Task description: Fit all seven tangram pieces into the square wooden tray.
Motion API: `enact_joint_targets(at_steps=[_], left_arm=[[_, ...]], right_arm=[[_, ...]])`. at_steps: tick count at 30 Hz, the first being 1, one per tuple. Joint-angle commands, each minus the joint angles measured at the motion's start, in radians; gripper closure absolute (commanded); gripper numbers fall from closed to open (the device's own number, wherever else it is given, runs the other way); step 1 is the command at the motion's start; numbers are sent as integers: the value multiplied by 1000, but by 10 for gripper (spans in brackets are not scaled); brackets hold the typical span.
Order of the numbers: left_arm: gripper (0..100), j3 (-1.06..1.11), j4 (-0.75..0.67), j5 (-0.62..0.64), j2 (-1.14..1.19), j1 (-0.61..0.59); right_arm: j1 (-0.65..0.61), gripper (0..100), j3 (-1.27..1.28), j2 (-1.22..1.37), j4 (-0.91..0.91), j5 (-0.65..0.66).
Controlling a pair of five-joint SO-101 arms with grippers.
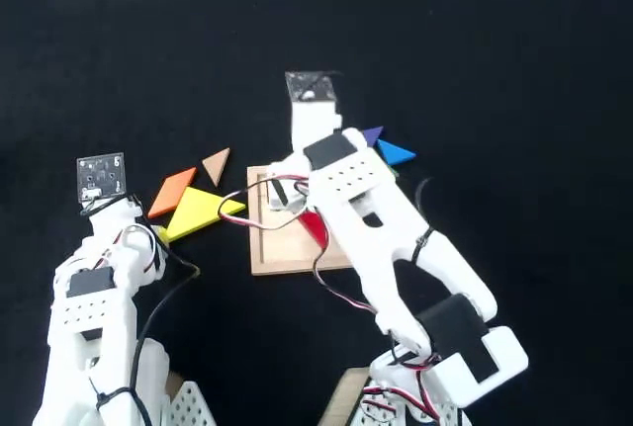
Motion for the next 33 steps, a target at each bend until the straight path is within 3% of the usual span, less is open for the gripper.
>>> enact_joint_targets(at_steps=[1,4,7,14,19,26,30,33], left_arm=[[826,-7,-20,9,-15,13],[826,-5,-20,9,-15,13],[826,-4,-20,9,-15,13],[826,-5,-21,9,-15,13],[827,-7,-21,9,-15,15],[827,-7,-21,9,-15,15],[827,-7,-21,9,-15,15],[827,-7,-21,9,-15,15]], right_arm=[[46,833,48,-10,-78,-328],[84,893,59,-8,-150,-525],[124,944,64,-7,-199,-586],[68,884,177,-7,-313,-557],[-35,722,257,-7,-330,-517],[-46,511,243,-18,-321,-512],[-44,494,120,-28,-176,-499],[-31,564,-62,-82,48,-374]])
